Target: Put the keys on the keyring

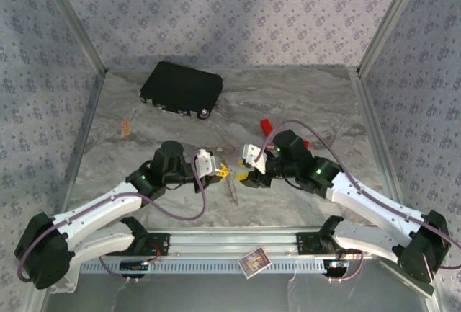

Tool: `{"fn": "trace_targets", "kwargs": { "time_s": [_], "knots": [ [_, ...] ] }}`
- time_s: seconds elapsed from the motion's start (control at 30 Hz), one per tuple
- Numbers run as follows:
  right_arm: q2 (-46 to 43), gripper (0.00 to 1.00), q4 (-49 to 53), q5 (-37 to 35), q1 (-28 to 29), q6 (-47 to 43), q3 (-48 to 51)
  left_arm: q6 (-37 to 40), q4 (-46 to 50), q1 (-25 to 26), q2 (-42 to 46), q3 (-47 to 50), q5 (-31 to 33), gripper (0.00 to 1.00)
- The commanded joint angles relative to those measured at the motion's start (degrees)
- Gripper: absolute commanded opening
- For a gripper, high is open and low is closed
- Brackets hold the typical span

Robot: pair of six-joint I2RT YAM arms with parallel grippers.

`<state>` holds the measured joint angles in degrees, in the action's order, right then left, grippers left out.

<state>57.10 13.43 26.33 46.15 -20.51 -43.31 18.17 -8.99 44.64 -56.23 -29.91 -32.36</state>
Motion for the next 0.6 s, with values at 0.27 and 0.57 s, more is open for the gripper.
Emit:
{"fn": "trace_targets", "kwargs": {
  "time_s": [0.27,0.57],
  "knots": [
    [-0.97,0.46,-9.02,-3.57,1.07,6.58,6.58,-3.01,-8.77,0.23,1.14,1.60,-3.30,0.00],
    [1.52,0.41,-10.72,0.03,1.48,5.09,5.89,-2.36,-8.91,0.27,1.47,1.62,-4.26,0.00]
  ]
}}
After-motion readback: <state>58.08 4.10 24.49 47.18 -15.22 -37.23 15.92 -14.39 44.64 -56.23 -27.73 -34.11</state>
